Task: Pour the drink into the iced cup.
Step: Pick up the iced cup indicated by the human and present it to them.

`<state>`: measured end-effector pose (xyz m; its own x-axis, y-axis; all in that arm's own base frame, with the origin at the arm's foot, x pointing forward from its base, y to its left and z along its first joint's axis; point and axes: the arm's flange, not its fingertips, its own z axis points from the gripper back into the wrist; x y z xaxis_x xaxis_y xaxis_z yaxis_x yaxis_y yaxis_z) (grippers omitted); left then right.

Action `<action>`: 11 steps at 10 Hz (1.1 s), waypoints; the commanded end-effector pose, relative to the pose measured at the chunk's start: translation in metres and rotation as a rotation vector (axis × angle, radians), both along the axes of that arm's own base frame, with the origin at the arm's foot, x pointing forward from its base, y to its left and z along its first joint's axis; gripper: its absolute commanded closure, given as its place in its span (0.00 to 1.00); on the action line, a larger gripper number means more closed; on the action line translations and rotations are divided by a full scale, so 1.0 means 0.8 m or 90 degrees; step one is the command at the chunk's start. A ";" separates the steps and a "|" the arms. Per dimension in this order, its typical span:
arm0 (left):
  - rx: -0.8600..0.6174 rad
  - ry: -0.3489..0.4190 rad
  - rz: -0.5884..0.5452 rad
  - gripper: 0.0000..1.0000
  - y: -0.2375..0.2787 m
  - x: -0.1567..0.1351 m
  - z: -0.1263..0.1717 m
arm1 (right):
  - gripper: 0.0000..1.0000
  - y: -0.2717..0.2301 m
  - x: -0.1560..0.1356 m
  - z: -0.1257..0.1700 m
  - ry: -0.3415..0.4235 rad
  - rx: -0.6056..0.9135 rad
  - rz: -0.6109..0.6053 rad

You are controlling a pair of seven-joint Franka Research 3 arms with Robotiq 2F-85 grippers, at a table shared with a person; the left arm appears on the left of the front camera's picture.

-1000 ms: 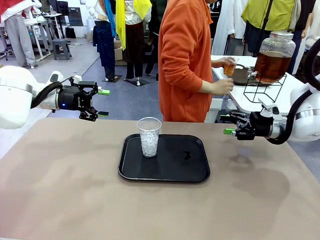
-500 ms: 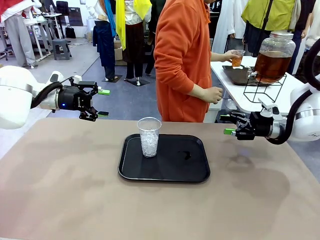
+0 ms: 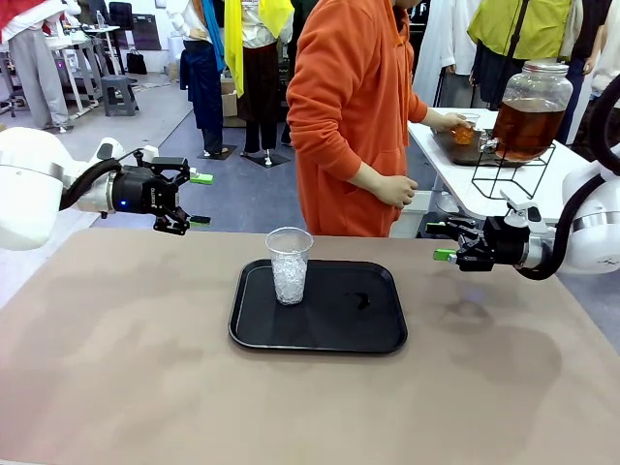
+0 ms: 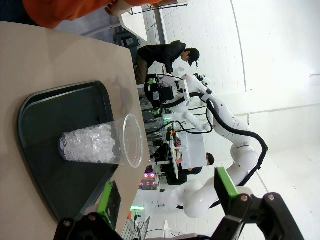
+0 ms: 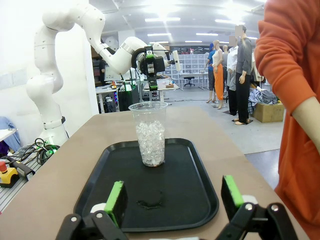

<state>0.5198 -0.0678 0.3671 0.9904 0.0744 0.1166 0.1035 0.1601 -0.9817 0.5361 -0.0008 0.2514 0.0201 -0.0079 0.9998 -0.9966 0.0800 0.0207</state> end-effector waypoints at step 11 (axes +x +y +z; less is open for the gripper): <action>0.000 -0.003 0.000 0.00 0.001 -0.002 0.002 | 0.00 0.002 0.001 0.003 -0.003 0.002 -0.001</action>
<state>0.5198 -0.0678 0.3671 0.9904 0.0744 0.1166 0.1035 0.1601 -0.9817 0.5361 -0.0008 0.2514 0.0201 -0.0079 0.9998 -0.9966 0.0800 0.0207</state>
